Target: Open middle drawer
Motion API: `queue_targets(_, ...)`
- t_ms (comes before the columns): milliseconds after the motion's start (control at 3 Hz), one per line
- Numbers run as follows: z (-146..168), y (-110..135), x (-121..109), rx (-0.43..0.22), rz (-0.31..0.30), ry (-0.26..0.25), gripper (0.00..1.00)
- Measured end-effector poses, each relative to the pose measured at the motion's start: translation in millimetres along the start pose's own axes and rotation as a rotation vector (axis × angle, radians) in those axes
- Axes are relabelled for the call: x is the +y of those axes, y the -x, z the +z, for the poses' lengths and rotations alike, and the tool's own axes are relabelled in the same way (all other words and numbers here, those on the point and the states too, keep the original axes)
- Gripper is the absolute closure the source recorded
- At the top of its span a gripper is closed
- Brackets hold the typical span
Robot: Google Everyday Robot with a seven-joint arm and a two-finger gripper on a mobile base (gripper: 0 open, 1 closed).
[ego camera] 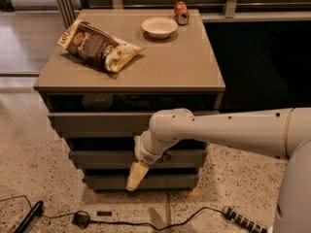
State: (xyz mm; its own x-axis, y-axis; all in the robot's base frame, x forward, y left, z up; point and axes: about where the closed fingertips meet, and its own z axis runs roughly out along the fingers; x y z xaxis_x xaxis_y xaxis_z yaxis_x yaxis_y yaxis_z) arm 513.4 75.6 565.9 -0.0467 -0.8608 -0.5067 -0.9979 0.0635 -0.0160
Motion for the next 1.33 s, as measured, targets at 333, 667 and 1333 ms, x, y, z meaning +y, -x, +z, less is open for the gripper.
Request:
queue_targets(333, 16, -4, 9, -0.016, -0.002, 0.045, 0.00)
queue_targets(667, 31, -9, 17, -0.022, 0.001, 0.084, 0.00)
queue_targets(1333, 48, -20, 26, -0.016, 0.008, 0.114, 0.00)
